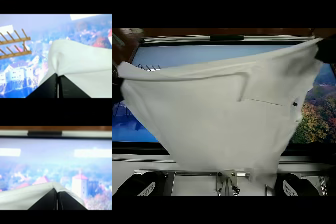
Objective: Fold the shirts.
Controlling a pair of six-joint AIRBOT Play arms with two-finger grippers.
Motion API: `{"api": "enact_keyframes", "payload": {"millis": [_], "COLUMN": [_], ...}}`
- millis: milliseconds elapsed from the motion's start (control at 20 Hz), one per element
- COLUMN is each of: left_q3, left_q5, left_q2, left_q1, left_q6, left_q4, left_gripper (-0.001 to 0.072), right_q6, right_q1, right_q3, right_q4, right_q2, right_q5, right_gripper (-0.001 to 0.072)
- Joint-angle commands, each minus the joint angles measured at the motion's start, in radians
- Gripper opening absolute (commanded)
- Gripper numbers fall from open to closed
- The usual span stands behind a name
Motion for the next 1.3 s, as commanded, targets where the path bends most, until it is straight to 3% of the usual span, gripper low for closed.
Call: {"api": "enact_keyframes", "payload": {"millis": [0,150,350,550,700,750,800,850,900,1000,1150,1250], "left_q3": [-0.233,-0.216,-0.143,-0.134,-0.134,-0.134,-0.133,-0.126,-0.103,-0.036,0.012,-0.044], "left_q5": [0.23,0.415,0.603,0.62,0.563,0.546,0.523,0.478,0.386,0.143,-0.22,-0.307], "left_q2": [-0.109,-0.267,-0.443,-0.592,-0.684,-0.703,-0.71,-0.708,-0.706,-0.706,-0.7,-0.68], "left_q1": [0.043,0.104,0.146,0.143,0.143,0.143,0.146,0.155,0.178,0.247,0.384,0.46], "left_q6": [-0.145,-0.29,-0.319,-0.319,-0.318,-0.318,-0.318,-0.317,-0.29,-0.15,0.003,0.04], "left_q4": [0.024,0.016,-0.076,-0.158,-0.336,-0.388,-0.407,-0.407,-0.407,-0.395,-0.346,-0.366], "left_gripper": [0.0034,0.0034,0.0033,0.0034,0.0053,0.0217,0.05,0.0616,0.0613,0.0613,0.0607,0.0607], "right_q6": [0.069,0.113,0.135,0.155,0.205,0.217,0.216,0.204,0.179,0.117,0.111,0.053], "right_q1": [-0.001,-0.001,-0.001,0.0,0.0,0.0,0.0,-0.005,-0.015,-0.056,-0.149,-0.205], "right_q3": [-0.045,-0.045,-0.045,-0.045,-0.045,-0.045,-0.044,-0.041,-0.037,-0.035,-0.035,-0.047], "right_q4": [0.002,0.082,0.153,0.154,0.191,0.193,0.2,0.206,0.203,0.176,0.064,0.061], "right_q2": [-0.233,-0.399,-0.52,-0.619,-0.692,-0.703,-0.702,-0.692,-0.674,-0.62,-0.567,-0.566], "right_q5": [0.083,0.298,0.515,0.456,0.347,0.33,0.32,0.301,0.272,0.187,-0.051,-0.216], "right_gripper": [0.0056,0.0056,0.0057,0.0057,0.0059,0.0139,0.0336,0.05,0.05,0.05,0.0499,0.0499]}}
